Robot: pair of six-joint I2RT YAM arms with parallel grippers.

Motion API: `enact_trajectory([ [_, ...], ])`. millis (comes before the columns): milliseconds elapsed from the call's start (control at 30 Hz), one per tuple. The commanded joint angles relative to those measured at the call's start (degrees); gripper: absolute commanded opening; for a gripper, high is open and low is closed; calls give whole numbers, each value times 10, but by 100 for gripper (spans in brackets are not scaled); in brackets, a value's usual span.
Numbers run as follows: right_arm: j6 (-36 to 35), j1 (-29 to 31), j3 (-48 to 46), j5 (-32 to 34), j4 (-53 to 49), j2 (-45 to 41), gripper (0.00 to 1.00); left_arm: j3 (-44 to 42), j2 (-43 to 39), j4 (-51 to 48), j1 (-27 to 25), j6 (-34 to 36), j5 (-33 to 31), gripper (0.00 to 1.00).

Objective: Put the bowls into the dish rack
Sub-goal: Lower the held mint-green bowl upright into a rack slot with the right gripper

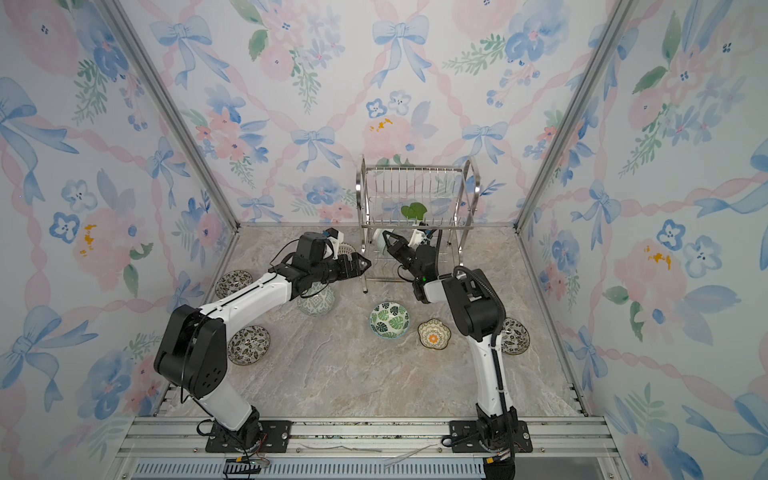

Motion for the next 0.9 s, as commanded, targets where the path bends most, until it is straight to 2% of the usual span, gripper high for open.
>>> enact_trajectory([
  [0,16,6,38,27,58,21,0,2,-7,-7,-3,18,-5,98],
  [600,25,10,96,37,47,77,0,-7,-21,-7,-2,22,-10,98],
  [867,12,9,122,21,-13,78,0,-6,-21,-7,-2,22,-9,98],
])
